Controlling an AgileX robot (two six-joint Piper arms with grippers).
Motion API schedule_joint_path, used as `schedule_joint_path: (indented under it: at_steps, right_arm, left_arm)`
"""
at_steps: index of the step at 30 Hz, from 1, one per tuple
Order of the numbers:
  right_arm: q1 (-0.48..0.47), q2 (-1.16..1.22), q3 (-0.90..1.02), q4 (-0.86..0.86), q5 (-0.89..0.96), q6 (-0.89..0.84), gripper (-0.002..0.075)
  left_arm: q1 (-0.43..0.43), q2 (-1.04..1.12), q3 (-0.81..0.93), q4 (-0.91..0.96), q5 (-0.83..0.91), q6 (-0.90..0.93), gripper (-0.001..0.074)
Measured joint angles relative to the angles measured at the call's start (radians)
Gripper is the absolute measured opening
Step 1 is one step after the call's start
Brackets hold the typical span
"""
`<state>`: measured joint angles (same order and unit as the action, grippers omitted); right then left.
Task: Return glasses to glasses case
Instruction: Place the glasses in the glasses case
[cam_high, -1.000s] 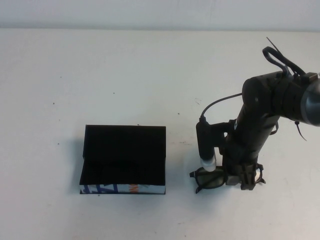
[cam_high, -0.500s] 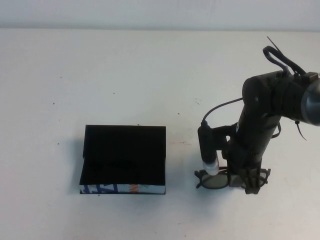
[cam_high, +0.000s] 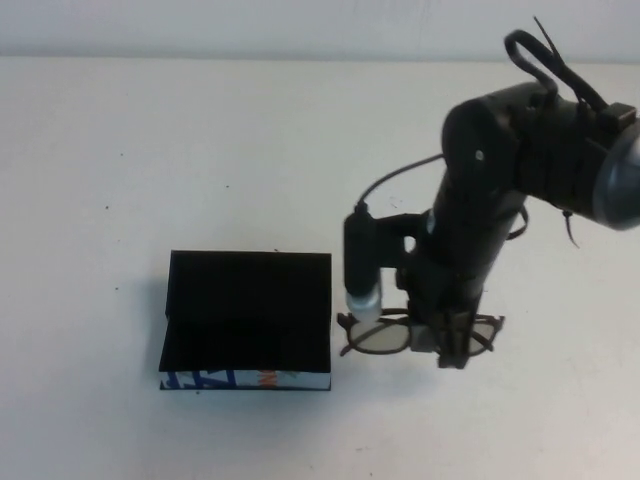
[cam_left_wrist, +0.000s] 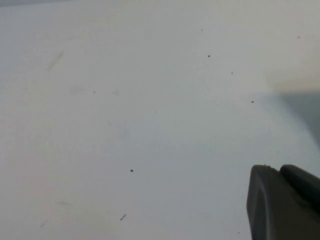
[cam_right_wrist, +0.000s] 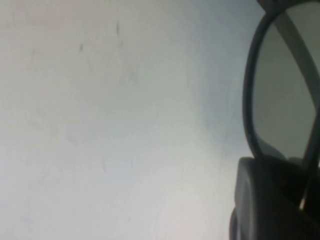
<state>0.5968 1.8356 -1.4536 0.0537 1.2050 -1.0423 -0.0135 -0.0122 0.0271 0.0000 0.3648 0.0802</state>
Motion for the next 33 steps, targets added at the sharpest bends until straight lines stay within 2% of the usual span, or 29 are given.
schedule_joint_path:
  at_steps: [6,15,33]
  right_arm:
    - [0.143,0.095,-0.234,0.004,0.008,0.067,0.0071]
    - [0.233,0.309,-0.508,0.018,0.014,0.076,0.0071]
    - [0.252,0.402,-0.552,0.04,0.018,0.101,0.0071]
  left_arm:
    - [0.0,0.0,0.0,0.0,0.0,0.0,0.0]
    - [0.0,0.0,0.0,0.0,0.0,0.0,0.0]
    - [0.0,0.0,0.0,0.0,0.001,0.0,0.0]
